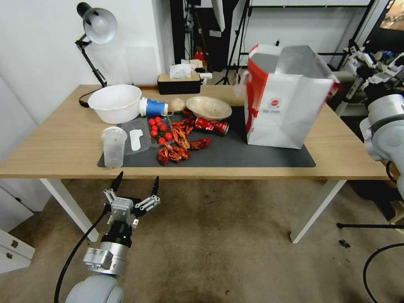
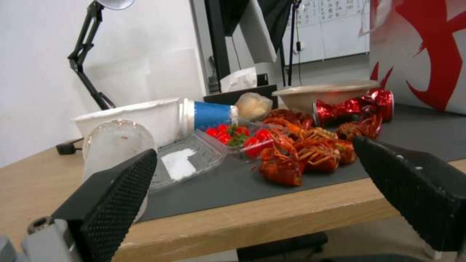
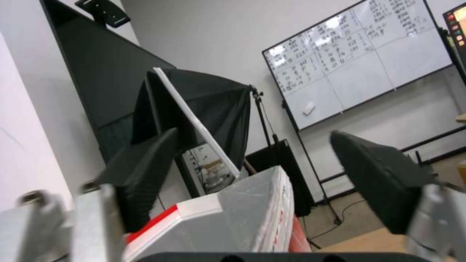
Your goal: Pick up the food delivery bag from the floor and place it on the table.
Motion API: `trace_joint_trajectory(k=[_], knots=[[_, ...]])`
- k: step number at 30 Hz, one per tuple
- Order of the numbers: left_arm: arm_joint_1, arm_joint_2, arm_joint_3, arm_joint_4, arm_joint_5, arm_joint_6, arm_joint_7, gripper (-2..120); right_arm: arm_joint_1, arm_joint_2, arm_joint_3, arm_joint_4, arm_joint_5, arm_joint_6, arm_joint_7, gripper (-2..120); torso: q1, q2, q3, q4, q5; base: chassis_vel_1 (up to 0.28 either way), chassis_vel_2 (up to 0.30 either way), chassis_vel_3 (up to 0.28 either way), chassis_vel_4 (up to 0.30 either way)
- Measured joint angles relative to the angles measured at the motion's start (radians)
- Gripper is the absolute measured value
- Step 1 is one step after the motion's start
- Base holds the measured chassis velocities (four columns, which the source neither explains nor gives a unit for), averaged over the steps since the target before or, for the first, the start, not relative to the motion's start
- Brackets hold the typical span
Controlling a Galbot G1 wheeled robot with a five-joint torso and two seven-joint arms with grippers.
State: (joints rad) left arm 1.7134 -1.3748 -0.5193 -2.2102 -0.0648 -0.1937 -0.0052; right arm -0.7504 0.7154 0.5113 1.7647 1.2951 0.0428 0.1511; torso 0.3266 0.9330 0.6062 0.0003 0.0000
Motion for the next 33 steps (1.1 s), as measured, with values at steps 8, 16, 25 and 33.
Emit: trace_joint_trajectory(k=[8, 16, 25, 33], knots=[[-0.005, 0.0, 0.006, 0.003, -0.014, -0.011, -0.021, 100, -0.077, -0.002, 0.045, 0.049, -0.007, -0.008, -0.022, 100, 0.0, 0.0, 0.0, 0.0, 0.0, 0.0, 0.0, 0.0, 0.0], [-0.008, 0.002, 0.007, 0.004, -0.015, -0.012, -0.025, 100, -0.229, 0.012, 0.149, 0.157, -0.027, -0.018, -0.054, 100, 0.0, 0.0, 0.0, -0.0001, 0.0, 0.0, 0.0, 0.0, 0.0], [-0.012, 0.001, 0.015, 0.006, -0.013, -0.014, -0.024, 100, -0.344, 0.041, 0.219, 0.251, -0.106, 0.007, -0.055, 100, 0.0, 0.0, 0.0, -0.0002, 0.0001, 0.0, 0.0, 0.0, 0.0], [-0.003, 0.004, 0.007, 0.006, -0.012, -0.027, -0.024, 100, -0.462, 0.134, 0.261, 0.359, -0.253, 0.02, -0.053, 100, 0.0, 0.0, 0.0, 0.0, 0.0, 0.0, 0.0, 0.0, 0.0]])
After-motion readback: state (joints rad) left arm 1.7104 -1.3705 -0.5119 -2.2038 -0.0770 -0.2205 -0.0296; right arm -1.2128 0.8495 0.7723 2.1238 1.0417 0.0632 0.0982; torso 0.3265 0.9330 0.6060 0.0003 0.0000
